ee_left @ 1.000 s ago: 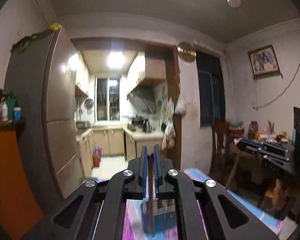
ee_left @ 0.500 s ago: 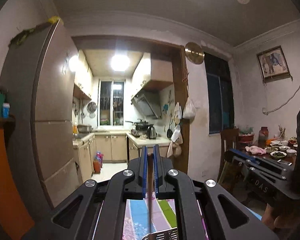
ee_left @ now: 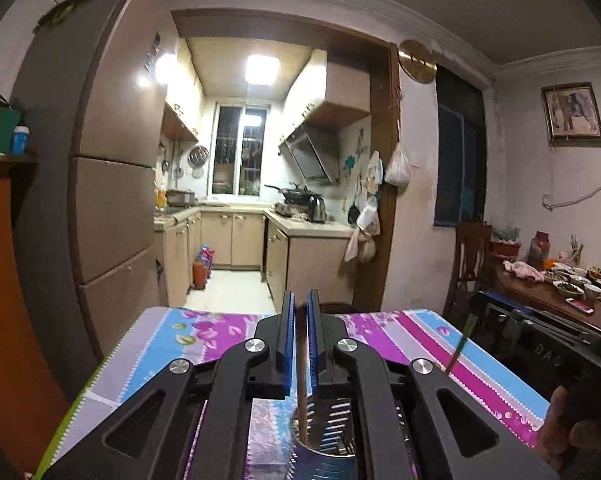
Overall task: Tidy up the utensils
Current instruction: 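Lower the chopsticks into the holder and open both grippers, then move both open grippers back over the remaining chopsticks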
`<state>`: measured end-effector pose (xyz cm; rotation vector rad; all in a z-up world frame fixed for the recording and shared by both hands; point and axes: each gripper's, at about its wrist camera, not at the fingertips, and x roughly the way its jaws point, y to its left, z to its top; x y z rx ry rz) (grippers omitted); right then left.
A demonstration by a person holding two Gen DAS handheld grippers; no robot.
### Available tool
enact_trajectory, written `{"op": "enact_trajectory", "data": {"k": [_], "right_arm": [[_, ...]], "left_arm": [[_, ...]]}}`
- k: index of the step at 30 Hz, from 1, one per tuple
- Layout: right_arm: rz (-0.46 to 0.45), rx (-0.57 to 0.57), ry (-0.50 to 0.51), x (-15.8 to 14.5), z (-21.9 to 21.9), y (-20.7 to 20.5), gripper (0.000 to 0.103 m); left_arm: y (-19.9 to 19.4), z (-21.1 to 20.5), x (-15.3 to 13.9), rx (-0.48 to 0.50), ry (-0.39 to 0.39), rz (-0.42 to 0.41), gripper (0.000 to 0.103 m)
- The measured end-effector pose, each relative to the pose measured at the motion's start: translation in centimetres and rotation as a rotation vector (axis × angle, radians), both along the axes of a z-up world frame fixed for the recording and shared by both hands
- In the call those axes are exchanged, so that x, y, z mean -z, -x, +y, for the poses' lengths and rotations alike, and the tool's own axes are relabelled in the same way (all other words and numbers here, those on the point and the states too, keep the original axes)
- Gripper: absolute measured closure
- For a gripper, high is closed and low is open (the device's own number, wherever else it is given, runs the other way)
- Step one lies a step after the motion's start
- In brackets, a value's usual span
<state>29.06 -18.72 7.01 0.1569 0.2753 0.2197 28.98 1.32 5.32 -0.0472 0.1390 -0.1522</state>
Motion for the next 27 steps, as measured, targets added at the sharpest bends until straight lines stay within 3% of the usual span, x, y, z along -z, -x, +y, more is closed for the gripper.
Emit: {"op": "enact_trajectory", "data": {"k": [1,2,3,5,7,9,11,14,16,19,23,27], "right_arm": [[-0.022,0.014,-0.009,-0.4,-0.6,0.7,0.065],[-0.039,0.026,-0.014,-0.8,-1.2,1.3,0.063],[-0.061,0.041,-0.010,-1.5,-2.0,2.2,0.063],[-0.088,0.061,-0.005,-2.5,-3.6,3.5,0.063],[-0.110,0.081,-0.002,-3.7,-6.1,6.4,0.063],[-0.132,0.101,0.012,-4.3,-8.1,8.8,0.059],[-0.146,0.137,0.034,-4.3,-10.4,12.5,0.049],[-0.130,0.196,0.090,-2.6,-13.2,18.4,0.042],[-0.092,0.227,0.127,-1.0,-14.8,21.8,0.037],[0.006,0.260,0.132,1.9,-16.4,25.3,0.033],[0.159,0.300,0.079,6.4,-17.2,28.6,0.033],[0.298,0.305,0.042,11.2,-16.5,30.8,0.033]], "left_arm": [[0.3,0.1,-0.7,-0.002,-0.002,-0.012,0.095],[1.1,0.6,-1.5,-0.011,0.004,-0.033,0.092],[1.9,1.1,-2.3,-0.017,0.016,-0.053,0.089],[4.4,2.7,-4.0,-0.048,0.041,-0.106,0.070],[7.6,4.0,-5.3,-0.087,0.039,-0.161,0.066],[11.8,5.5,-6.2,-0.122,0.012,-0.220,0.060],[15.9,6.4,-6.2,-0.155,-0.030,-0.264,0.046],[21.8,7.7,-5.2,-0.185,-0.100,-0.300,0.033],[24.8,8.3,-4.1,-0.186,-0.134,-0.282,0.030],[28.0,8.6,-1.4,-0.162,-0.187,-0.193,0.030],[31.3,7.7,4.3,-0.124,-0.256,-0.021,0.030],[33.4,6.6,10.2,-0.059,-0.240,0.153,0.030]]}}
